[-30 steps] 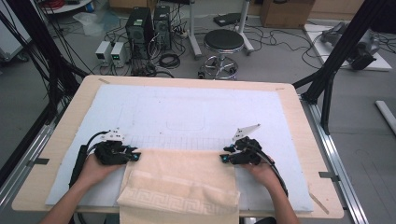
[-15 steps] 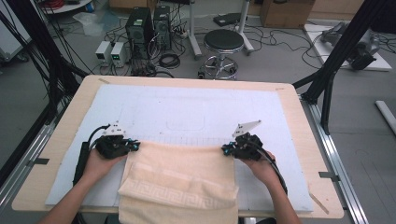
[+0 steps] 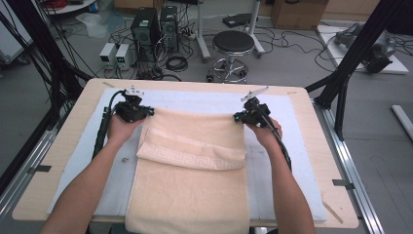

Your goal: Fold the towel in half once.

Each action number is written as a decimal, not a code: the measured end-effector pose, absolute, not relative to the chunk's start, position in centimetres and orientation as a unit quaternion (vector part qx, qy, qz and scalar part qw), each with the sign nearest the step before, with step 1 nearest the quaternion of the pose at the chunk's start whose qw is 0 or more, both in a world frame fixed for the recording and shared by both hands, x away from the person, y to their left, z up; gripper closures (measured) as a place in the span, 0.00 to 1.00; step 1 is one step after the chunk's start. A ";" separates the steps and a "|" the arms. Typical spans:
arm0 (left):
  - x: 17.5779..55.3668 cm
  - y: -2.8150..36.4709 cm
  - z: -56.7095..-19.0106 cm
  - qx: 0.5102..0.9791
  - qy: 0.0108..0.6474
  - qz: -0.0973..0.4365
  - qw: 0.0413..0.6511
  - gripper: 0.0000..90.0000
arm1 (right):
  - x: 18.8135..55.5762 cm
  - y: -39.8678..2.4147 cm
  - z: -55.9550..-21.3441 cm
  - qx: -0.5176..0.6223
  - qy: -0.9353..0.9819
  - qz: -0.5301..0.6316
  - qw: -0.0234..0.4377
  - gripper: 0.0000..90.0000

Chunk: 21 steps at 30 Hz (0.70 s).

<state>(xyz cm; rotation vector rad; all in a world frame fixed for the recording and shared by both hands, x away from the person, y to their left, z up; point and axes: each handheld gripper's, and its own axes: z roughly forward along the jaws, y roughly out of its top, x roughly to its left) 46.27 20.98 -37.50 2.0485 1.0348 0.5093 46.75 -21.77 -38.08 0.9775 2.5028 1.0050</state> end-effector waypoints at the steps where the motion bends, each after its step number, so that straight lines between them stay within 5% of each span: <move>1: 46.6 20.9 -37.5 0.804 0.406 0.203 0.385 0.93 | 47.2 -22.0 -37.9 0.339 0.861 0.354 0.137 0.91; 4: 47.0 21.0 -38.3 0.805 0.424 0.200 0.365 0.78 | 47.6 -22.5 -38.2 0.349 0.854 0.358 0.143 0.70; 7: 46.3 21.5 -38.8 0.807 0.419 0.187 0.372 0.68 | 47.2 -23.0 -39.0 0.358 0.856 0.353 0.125 0.62; 13: 43.8 21.9 -39.3 0.816 0.380 0.150 0.409 0.59 | 44.0 -23.4 -39.3 0.334 0.855 0.381 0.110 0.58; 21: 42.3 21.4 -41.3 0.842 0.360 0.115 0.386 0.57 | 40.1 -23.1 -39.3 0.303 0.858 0.403 0.103 0.56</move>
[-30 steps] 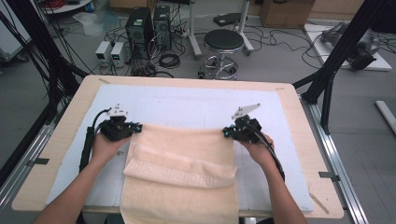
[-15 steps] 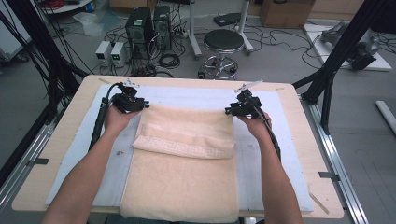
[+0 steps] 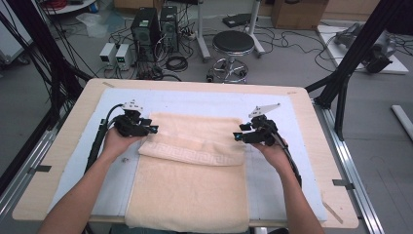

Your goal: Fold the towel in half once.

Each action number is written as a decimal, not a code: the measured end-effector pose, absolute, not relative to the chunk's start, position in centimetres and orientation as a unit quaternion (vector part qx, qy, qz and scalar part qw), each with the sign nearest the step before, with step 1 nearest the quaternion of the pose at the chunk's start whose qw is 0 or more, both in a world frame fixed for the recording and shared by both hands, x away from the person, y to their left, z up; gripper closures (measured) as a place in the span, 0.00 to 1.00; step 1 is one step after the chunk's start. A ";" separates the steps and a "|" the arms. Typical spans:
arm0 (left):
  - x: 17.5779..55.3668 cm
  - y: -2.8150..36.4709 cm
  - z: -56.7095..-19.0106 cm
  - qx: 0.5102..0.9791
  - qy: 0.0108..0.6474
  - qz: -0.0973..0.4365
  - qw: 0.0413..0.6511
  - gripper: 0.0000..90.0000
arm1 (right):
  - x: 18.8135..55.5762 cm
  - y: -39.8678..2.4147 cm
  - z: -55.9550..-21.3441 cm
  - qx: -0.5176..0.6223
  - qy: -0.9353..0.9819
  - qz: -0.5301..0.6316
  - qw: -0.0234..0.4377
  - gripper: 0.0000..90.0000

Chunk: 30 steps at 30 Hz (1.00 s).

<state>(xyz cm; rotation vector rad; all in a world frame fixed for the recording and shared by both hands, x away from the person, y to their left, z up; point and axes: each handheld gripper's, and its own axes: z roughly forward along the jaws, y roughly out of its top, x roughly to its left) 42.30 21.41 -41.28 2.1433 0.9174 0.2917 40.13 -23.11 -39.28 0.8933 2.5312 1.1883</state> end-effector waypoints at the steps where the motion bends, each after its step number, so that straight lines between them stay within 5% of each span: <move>1: 42.3 21.2 -41.6 0.848 0.358 0.108 0.377 0.55 | 39.8 -23.0 -39.3 0.301 0.858 0.405 0.098 0.55; 9: 42.5 20.5 -42.4 0.856 0.355 0.107 0.360 0.56 | 37.8 -22.5 -39.7 0.275 0.873 0.398 0.068 0.49; 13: 42.2 20.4 -42.3 0.859 0.351 0.114 0.355 0.72 | 38.0 -22.2 -40.6 0.283 0.882 0.374 0.052 0.49; 17: 41.4 20.4 -42.3 0.857 0.339 0.121 0.369 0.88 | 38.1 -21.2 -41.4 0.273 0.899 0.340 0.049 0.67; 22: 40.2 21.4 -41.9 0.846 0.340 0.115 0.395 0.93 | 38.0 -20.7 -41.8 0.259 0.908 0.327 0.029 0.92; 30: 37.4 22.6 -39.9 0.830 0.309 0.131 0.445 0.92 | 36.5 -21.3 -39.8 0.249 0.902 0.351 0.039 0.95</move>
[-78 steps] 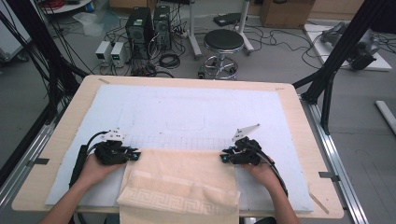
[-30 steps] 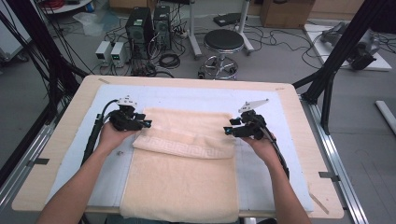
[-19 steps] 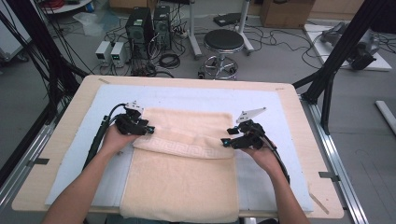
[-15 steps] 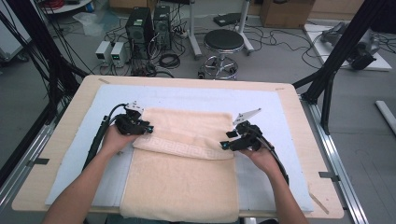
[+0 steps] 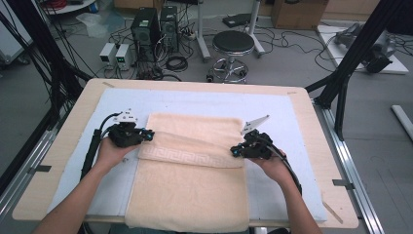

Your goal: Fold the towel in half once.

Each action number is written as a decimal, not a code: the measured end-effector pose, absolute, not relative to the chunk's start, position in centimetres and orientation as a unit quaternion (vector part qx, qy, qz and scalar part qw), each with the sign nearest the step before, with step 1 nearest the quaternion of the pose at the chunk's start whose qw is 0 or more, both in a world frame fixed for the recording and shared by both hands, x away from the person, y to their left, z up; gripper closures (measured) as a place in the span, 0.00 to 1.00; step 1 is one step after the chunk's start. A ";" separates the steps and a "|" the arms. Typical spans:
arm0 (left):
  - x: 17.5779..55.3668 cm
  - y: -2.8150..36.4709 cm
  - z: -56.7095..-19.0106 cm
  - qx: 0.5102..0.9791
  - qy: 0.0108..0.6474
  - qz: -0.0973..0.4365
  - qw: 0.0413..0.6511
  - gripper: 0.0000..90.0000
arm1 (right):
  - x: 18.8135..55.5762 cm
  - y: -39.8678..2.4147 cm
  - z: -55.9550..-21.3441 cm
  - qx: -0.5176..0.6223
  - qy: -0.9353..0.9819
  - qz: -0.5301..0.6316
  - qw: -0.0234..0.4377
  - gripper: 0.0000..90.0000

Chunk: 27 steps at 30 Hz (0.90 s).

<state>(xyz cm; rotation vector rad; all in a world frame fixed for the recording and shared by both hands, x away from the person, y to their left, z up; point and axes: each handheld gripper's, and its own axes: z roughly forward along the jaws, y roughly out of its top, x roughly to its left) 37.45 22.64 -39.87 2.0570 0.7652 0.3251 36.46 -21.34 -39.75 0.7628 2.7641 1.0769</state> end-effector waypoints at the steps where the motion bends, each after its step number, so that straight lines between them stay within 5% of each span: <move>1: 36.8 22.9 -39.5 0.828 0.306 0.133 0.452 0.92 | 36.1 -21.4 -39.4 0.248 0.900 0.357 0.040 0.95; 27: 21.6 25.0 -37.6 0.835 0.211 0.155 0.484 0.93 | 23.2 -22.4 -34.7 0.158 0.894 0.412 0.076 0.96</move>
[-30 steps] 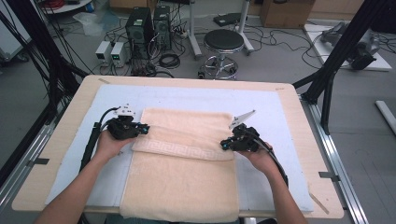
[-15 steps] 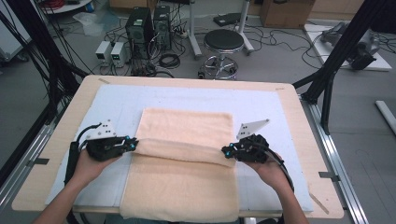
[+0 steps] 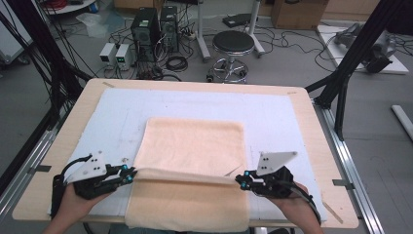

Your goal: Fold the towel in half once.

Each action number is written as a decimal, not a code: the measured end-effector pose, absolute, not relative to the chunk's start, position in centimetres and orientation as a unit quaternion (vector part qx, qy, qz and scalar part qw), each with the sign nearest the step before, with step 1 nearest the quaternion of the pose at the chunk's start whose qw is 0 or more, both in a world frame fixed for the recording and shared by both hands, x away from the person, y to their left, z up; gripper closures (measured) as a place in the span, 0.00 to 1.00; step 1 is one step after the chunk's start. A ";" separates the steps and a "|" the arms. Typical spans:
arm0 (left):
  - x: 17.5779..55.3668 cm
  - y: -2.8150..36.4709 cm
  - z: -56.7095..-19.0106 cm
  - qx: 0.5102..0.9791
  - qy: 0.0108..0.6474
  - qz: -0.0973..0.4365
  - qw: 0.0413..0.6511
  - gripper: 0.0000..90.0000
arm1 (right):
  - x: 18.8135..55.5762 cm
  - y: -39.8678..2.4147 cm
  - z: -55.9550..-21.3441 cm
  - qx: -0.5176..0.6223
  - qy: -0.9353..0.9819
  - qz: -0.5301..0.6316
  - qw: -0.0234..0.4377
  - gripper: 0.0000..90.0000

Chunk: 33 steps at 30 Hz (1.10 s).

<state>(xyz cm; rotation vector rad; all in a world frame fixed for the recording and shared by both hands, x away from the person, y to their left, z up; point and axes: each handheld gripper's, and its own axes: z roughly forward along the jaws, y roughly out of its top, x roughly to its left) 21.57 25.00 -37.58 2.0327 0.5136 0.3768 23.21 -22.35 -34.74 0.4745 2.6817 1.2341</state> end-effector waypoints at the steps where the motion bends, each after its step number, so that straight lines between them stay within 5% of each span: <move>1: 21.0 25.0 -37.6 0.836 0.209 0.154 0.484 0.93 | 22.5 -22.4 -34.7 0.151 0.896 0.412 0.072 0.96; 7: 16.6 25.6 -38.0 0.843 0.193 0.125 0.486 0.92 | 18.5 -22.4 -34.6 0.119 0.897 0.424 0.025 0.90; 8: 16.4 25.7 -38.0 0.845 0.190 0.120 0.485 0.87 | 18.2 -22.4 -34.7 0.113 0.898 0.426 0.014 0.78; 11: 16.9 25.8 -38.1 0.843 0.197 0.120 0.487 0.70 | 18.6 -22.3 -35.1 0.120 0.902 0.415 0.027 0.72; 20: 23.8 24.8 -39.1 0.837 0.253 0.151 0.460 0.52 | 25.1 -22.9 -36.9 0.194 0.892 0.405 0.058 0.60; 33: 35.3 23.4 -40.5 0.802 0.362 0.197 0.432 0.48 | 35.7 -22.9 -38.6 0.260 0.878 0.377 0.139 0.49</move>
